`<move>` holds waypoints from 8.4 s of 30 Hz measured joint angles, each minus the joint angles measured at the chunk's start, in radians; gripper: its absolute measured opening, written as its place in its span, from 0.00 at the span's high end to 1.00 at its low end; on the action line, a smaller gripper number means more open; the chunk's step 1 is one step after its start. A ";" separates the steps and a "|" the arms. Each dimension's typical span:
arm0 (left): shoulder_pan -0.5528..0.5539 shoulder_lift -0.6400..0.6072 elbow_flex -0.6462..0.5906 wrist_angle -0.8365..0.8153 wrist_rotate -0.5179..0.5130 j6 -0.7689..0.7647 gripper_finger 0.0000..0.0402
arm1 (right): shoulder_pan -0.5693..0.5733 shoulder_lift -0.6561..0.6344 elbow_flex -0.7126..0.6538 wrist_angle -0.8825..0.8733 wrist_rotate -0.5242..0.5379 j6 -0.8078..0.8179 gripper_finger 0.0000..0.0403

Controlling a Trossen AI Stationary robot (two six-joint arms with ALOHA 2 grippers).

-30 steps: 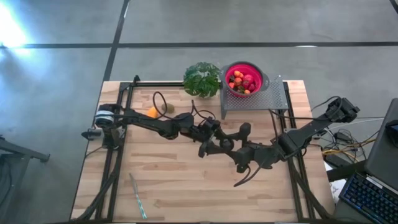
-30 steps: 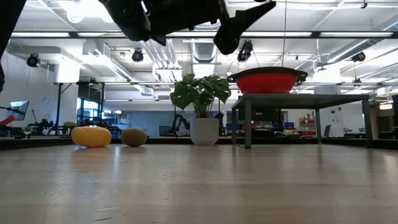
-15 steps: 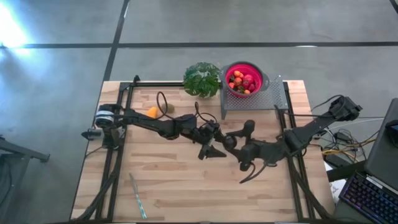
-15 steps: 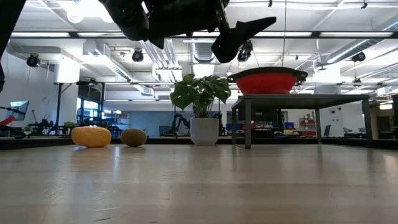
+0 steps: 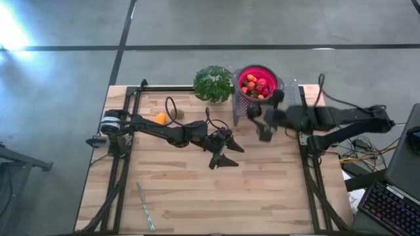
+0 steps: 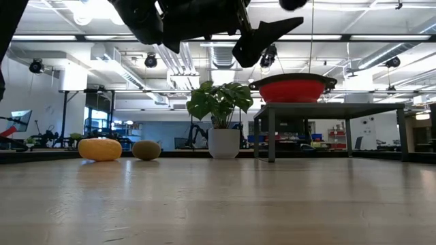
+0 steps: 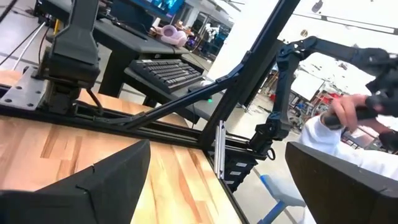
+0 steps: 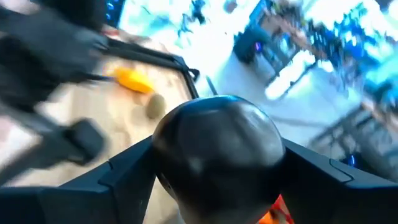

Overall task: Pick & Place Fruit
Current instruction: Put the plum into the red strainer bowl on the shelf, then put the mango into the red strainer bowl on the shelf

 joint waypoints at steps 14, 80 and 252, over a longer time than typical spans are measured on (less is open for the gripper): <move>-0.025 0.000 0.000 0.000 -0.001 0.028 0.06 | -0.543 0.144 0.279 -0.285 -0.322 0.033 0.32; -0.044 0.000 -0.001 -0.057 -0.001 0.032 0.06 | -0.795 0.428 0.397 -0.451 -0.376 -0.004 0.11; 0.452 -0.616 -0.540 -1.274 -0.585 -0.187 0.38 | -0.226 -0.169 -0.485 0.068 -0.369 0.414 0.44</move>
